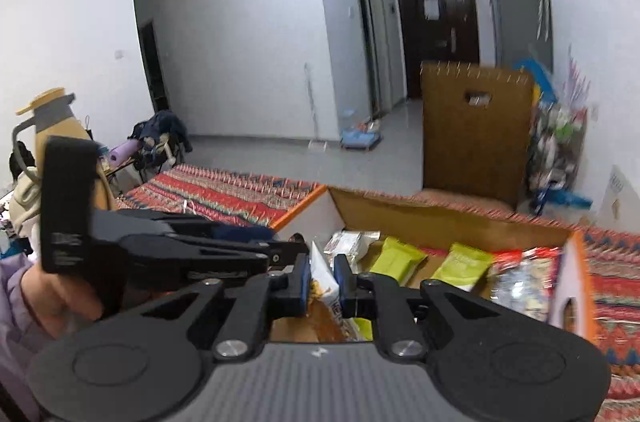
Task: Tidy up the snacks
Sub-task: 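Carry both packets into the orange box and open both tools, then withdraw both tools from the box back toward the snack pile, then grasp white packet with left tool while right tool grasps pink packet, then lower both packets into the orange box and open both tools, then move both tools back over the remaining packets on the table, then grasp white packet with right tool while left tool grasps pumpkin-seed cracker packet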
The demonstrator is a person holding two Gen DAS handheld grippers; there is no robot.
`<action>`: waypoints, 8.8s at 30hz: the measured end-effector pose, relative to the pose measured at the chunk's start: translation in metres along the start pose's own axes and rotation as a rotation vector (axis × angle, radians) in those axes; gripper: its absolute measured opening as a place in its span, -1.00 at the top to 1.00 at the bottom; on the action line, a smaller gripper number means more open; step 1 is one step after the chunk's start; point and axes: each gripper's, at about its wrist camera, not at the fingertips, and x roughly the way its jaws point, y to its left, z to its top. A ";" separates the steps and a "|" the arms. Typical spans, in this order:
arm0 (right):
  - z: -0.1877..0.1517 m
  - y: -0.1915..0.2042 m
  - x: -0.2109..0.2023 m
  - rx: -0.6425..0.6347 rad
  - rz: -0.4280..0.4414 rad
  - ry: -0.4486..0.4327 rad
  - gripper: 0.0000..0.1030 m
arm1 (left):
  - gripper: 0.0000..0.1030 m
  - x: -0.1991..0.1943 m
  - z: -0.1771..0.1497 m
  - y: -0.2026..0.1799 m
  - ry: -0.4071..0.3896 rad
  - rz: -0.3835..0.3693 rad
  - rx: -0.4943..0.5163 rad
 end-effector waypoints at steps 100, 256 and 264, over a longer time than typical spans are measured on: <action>-0.205 0.019 -0.221 0.070 -0.417 -0.020 -0.86 | 0.25 -0.124 -0.172 -0.152 0.152 -0.056 -0.010; -0.274 0.082 -0.270 0.096 -0.362 0.043 -0.74 | -0.77 -0.285 -0.233 -0.124 0.106 0.144 -0.028; -0.258 0.056 -0.232 0.124 -0.381 0.073 -0.73 | -0.77 -0.246 -0.218 -0.116 0.137 0.132 -0.008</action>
